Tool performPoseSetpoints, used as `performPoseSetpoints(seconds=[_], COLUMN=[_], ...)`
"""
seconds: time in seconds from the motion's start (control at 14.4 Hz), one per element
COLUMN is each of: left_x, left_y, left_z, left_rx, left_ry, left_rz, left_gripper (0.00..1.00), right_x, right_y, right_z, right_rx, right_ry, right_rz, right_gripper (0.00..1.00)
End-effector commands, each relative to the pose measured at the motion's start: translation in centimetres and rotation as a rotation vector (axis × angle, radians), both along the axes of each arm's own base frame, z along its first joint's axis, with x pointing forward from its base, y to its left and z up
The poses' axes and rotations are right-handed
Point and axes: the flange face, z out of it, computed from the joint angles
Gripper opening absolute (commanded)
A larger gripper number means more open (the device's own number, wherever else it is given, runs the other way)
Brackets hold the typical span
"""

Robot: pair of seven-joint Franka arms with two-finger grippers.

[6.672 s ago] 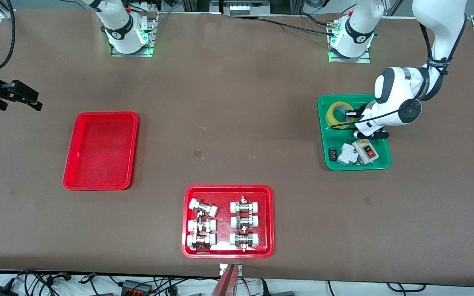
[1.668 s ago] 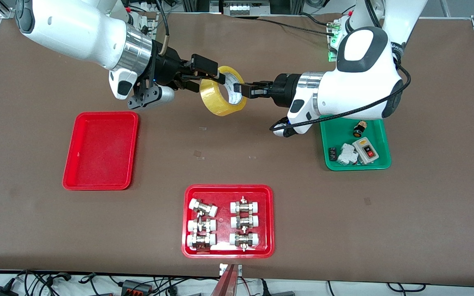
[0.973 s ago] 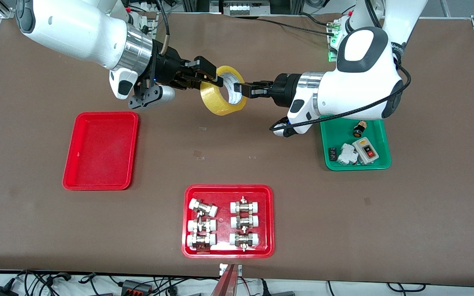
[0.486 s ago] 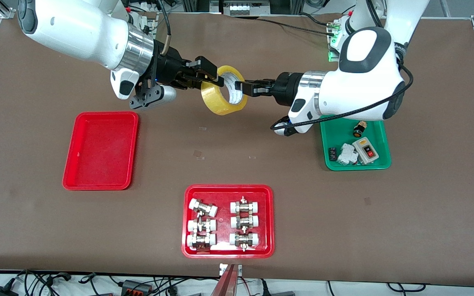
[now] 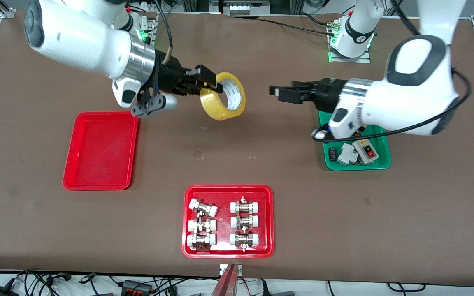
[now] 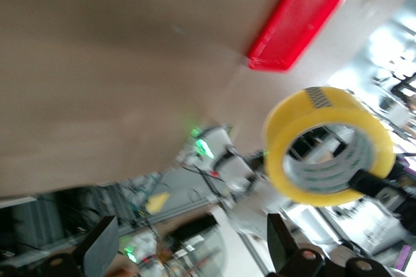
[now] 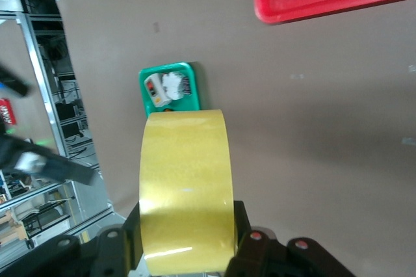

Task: Left arm passes tape to right arm into tray
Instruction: 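Carry the tape with the right gripper while the left gripper withdraws, then lower the tape roll into the empty red tray with the right gripper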

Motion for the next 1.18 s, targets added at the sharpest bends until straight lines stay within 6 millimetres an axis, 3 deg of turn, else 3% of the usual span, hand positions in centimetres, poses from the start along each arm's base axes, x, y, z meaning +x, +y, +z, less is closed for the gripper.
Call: performPoseSetpoints(seconds=[0.0, 0.21, 0.28, 0.35, 0.56, 0.63, 0.69, 0.83, 0.97, 1.11], left_x=[-1.8, -2.3, -2.3, -2.3, -2.4, -2.7, -2.8, -3.3, -4.2, -4.8], left_y=[1.8, 6.8, 8.2, 9.6, 12.8, 13.9, 14.6, 15.3, 15.2, 17.2], left_z=[3.6, 4.4, 4.6, 4.9, 5.1, 5.5, 5.4, 6.1, 5.9, 5.1], left_rx=[0.122, 0.275, 0.309, 0.339, 0.419, 0.437, 0.452, 0.508, 0.547, 0.530], left_ry=[-0.145, -0.270, -0.314, -0.366, -0.416, -0.426, -0.430, -0.463, -0.513, -0.592], left_rz=[-0.084, -0.222, -0.273, -0.332, -0.411, -0.415, -0.429, -0.451, -0.451, -0.502], left_gripper=[1.00, 1.00, 1.00, 1.00, 1.00, 1.00, 1.00, 1.00, 1.00, 1.00], right_x=[4.4, 8.5, 9.2, 10.1, 11.2, 11.3, 10.8, 9.1, 7.3, 6.5], right_y=[-6.3, -15.3, -17.9, -21.7, -31.5, -33.9, -36.1, -39.5, -42.3, -43.8], right_z=[-4.4, -10.5, -11.9, -13.7, -20.9, -23.1, -25.6, -28.9, -31.7, -33.7], right_rx=[-0.007, -0.027, -0.025, -0.020, 0.025, 0.049, 0.077, 0.125, 0.168, 0.193], right_ry=[0.028, 0.120, 0.143, 0.164, 0.128, 0.093, 0.091, 0.095, 0.067, 0.043], right_rz=[-0.043, -0.090, -0.098, -0.109, -0.004, 0.041, 0.077, 0.114, 0.152, 0.183], right_gripper=[0.38, 0.39, 0.39, 0.39, 0.39, 0.39, 0.39, 0.39, 0.39, 0.39])
